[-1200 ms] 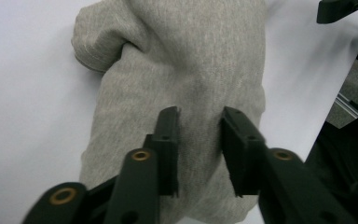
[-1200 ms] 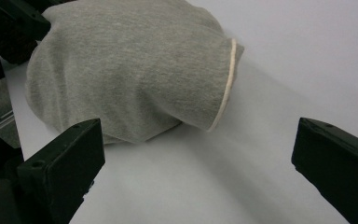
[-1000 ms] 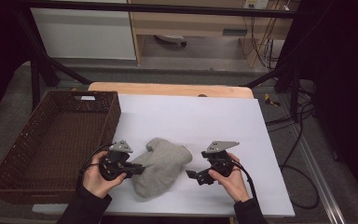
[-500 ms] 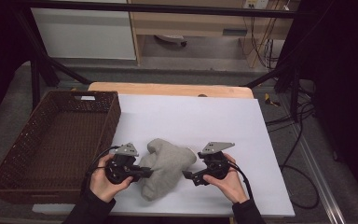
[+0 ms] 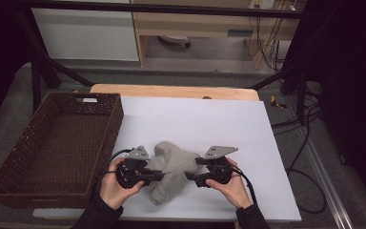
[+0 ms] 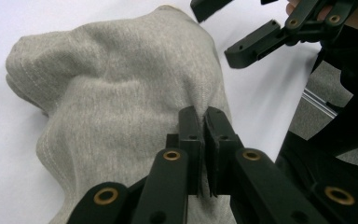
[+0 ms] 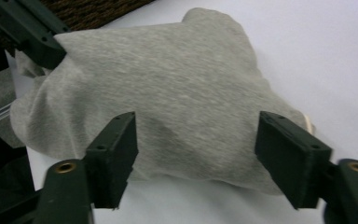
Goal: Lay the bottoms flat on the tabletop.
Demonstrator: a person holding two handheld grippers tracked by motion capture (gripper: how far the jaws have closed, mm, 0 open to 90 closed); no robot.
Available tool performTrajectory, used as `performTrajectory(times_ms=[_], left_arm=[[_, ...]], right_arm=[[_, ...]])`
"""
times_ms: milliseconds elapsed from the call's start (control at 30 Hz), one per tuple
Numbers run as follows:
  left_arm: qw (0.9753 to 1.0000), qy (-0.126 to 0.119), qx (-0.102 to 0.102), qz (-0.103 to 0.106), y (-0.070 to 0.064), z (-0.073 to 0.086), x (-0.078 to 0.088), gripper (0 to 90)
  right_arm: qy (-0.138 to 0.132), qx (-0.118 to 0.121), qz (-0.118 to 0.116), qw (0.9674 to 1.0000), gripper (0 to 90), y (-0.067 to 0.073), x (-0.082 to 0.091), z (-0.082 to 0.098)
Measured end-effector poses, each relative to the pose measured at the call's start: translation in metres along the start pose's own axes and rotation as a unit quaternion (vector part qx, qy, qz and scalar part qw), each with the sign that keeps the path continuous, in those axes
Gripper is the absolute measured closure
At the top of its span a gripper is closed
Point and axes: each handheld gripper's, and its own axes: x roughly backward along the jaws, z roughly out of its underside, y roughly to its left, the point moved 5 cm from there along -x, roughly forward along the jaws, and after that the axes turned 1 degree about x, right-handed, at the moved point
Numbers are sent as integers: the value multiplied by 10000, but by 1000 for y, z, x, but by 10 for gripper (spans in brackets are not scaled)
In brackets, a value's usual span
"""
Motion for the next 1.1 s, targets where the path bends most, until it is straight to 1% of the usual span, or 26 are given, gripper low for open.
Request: performTrajectory(times_ms=[100,167,200,233,300,333,400,433,467,500,567,600,667,700,767,800,867,967,1000,1033,1100], left_arm=[[10000,-11,-53,-6,-2,-4,-2,862],[10000,-5,-84,-14,-3,-7,-2,862],[10000,5,-87,-10,-3,-8,-3,862],[10000,5,-87,-10,-3,-8,-3,862],[9999,36,-100,17,-4,-9,-6,860],[10000,34,-88,19,-4,-10,-7,858],[10000,26,-85,28,-4,-10,-8,848],[10000,8,-80,57,-3,-10,-8,839],[10000,8,-80,57,-3,-10,-8,823],[9999,-90,-76,65,-2,-11,-7,799],[9999,-121,-65,94,-2,-11,-6,714],[9997,-208,-65,140,-1,-12,-4,673],[9996,-248,-70,122,0,-12,-3,533],[9995,-277,-117,-34,4,-12,-1,476],[9994,-303,-104,-118,7,-11,0,394],[9994,-303,-104,-118,7,-11,0,354],[9995,-210,-125,-216,11,-8,1,329],[9994,-159,-137,-267,14,-6,0,270],[9993,-136,-136,-305,15,-5,-1,265],[9992,-54,-137,-374,17,-1,-4,262],[9992,-11,-120,-381,18,1,-6,258]], right_arm=[[34,108,-42,9999,436,3,-3,0],[64,189,-27,9998,508,5,-5,0],[59,208,-23,9998,549,5,-6,0],[71,244,-22,9997,611,5,-7,0],[102,286,15,9995,695,6,-8,1],[116,302,29,9995,760,5,-9,2],[141,270,29,9995,843,5,-10,2],[144,263,14,9995,867,4,-9,2],[133,246,8,9996,875,3,-8,2],[131,208,-5,9997,879,3,-7,2],[110,160,14,9998,884,1,-4,1],[95,135,33,9999,885,-1,-1,1],[72,133,130,9998,886,-4,4,0],[71,116,178,9997,887,-6,6,0],[82,80,313,9994,887,-11,10,1],[82,80,313,9994,887,-11,10,1],[75,21,474,9988,888,-19,16,2],[90,-34,687,9976,888,-27,22,5],[71,-57,744,9972,889,-30,24,5],[62,-61,813,9967,889,-33,27,6],[35,-88,969,9953,889,-38,30,7]])
